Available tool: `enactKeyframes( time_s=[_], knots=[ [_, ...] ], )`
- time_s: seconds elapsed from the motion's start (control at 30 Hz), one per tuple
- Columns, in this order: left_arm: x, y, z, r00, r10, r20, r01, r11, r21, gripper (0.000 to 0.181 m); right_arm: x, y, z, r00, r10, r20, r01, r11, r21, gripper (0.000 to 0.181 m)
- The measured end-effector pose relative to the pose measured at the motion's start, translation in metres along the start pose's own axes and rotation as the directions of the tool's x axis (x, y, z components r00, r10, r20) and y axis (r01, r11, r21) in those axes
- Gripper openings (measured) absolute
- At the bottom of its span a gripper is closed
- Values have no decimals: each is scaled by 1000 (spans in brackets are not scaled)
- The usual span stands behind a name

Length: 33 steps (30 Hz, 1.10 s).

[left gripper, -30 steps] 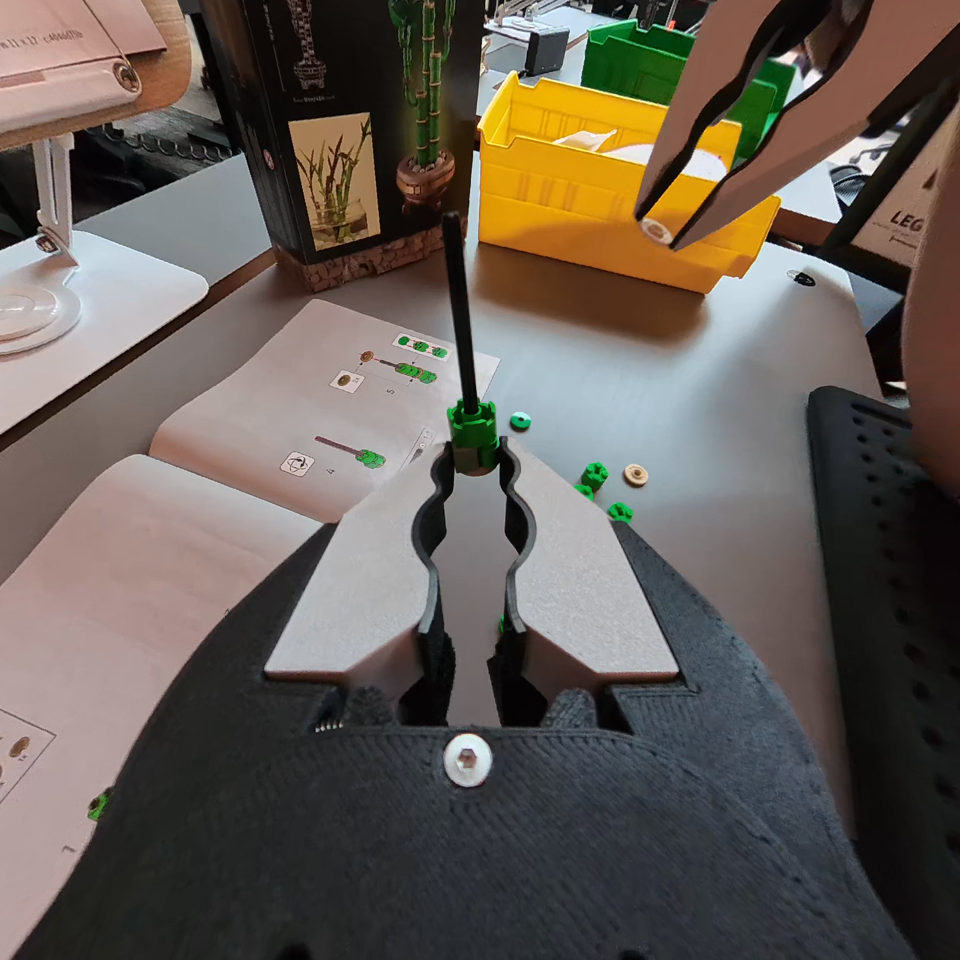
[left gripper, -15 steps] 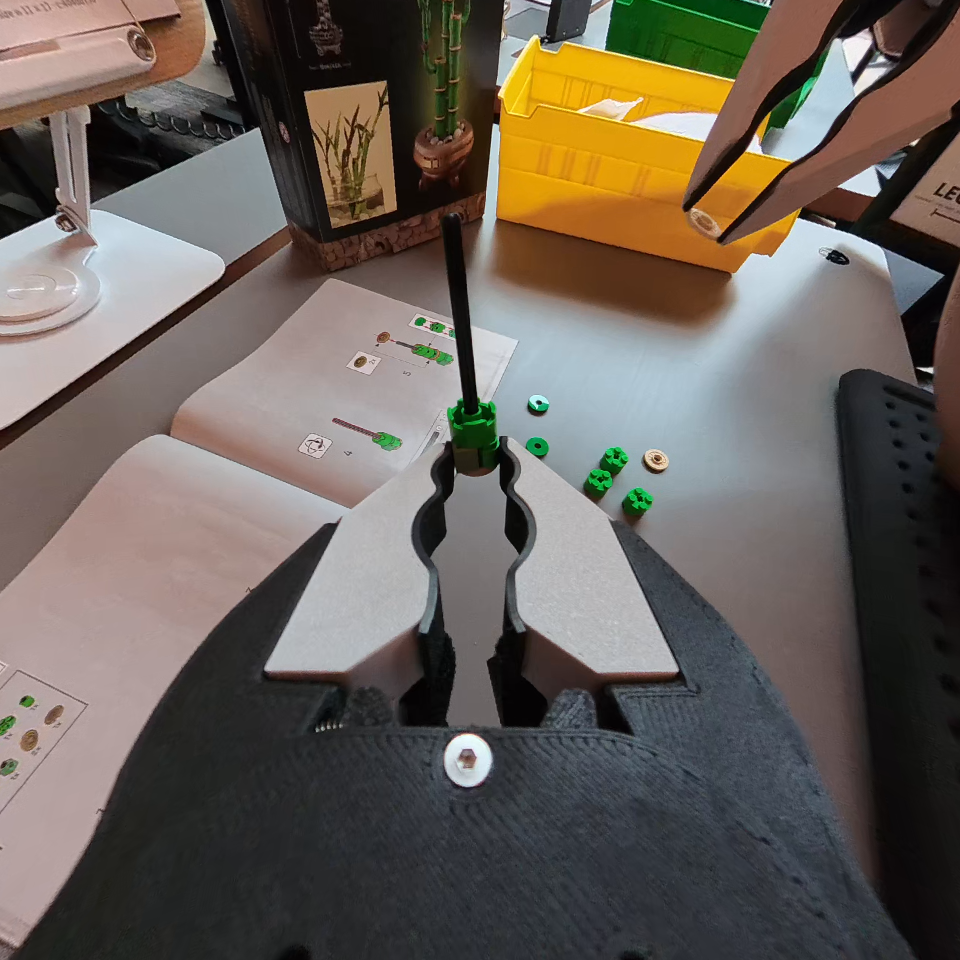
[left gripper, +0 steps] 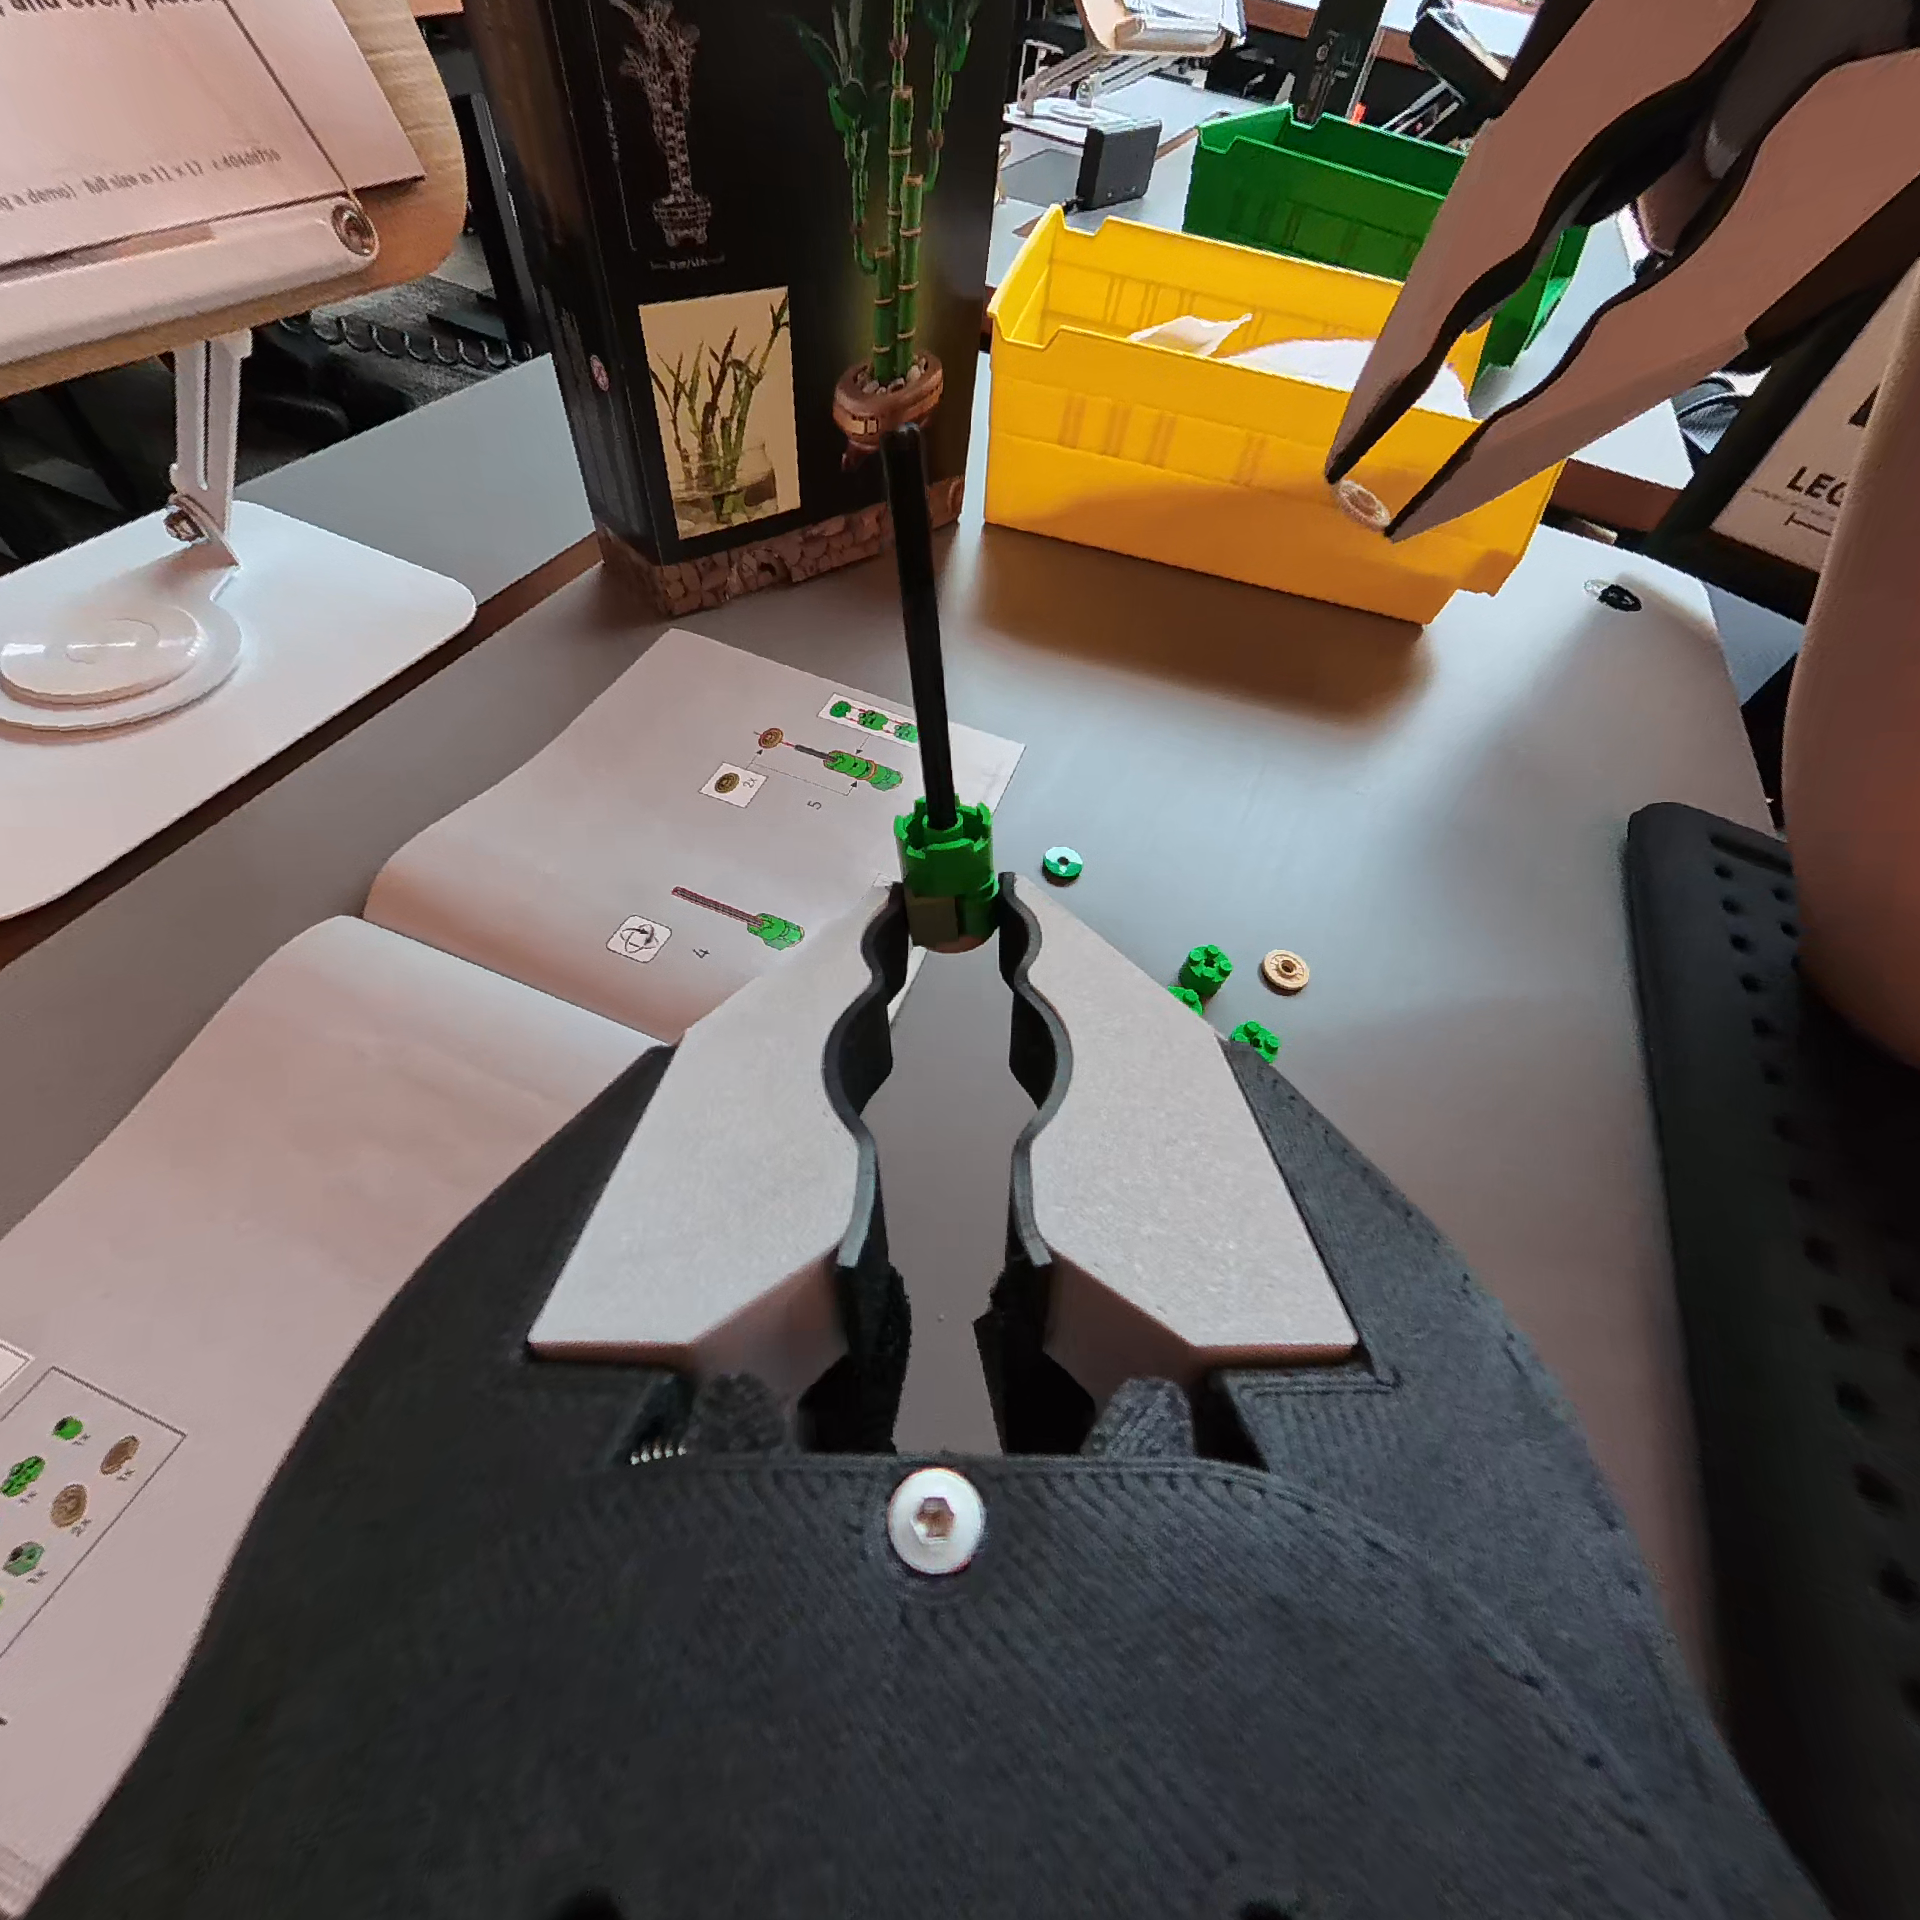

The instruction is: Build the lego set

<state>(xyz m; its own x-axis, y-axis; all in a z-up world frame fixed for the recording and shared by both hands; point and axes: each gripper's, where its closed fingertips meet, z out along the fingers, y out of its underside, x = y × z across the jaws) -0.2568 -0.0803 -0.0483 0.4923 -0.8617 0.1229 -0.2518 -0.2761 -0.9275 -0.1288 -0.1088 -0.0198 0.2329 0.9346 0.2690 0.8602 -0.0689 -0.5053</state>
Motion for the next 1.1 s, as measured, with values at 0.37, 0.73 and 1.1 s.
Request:
enactKeyframes(
  time_s=[0.37,0.73,1.1],
  knots=[
    [-2,-10,-8,1000,1,15,-2,999,34,15,1,3,-3,1000,3,6,-3,1000,23,17],
    [-4,-7,-7,1000,6,15,-7,1000,23,15,8,10,-1,1000,28,-3,-28,1000,2,17],
    [-7,-7,-8,1000,-10,18,9,999,40,15,6,3,14,999,-20,26,21,999,-42,17]
  ],
)
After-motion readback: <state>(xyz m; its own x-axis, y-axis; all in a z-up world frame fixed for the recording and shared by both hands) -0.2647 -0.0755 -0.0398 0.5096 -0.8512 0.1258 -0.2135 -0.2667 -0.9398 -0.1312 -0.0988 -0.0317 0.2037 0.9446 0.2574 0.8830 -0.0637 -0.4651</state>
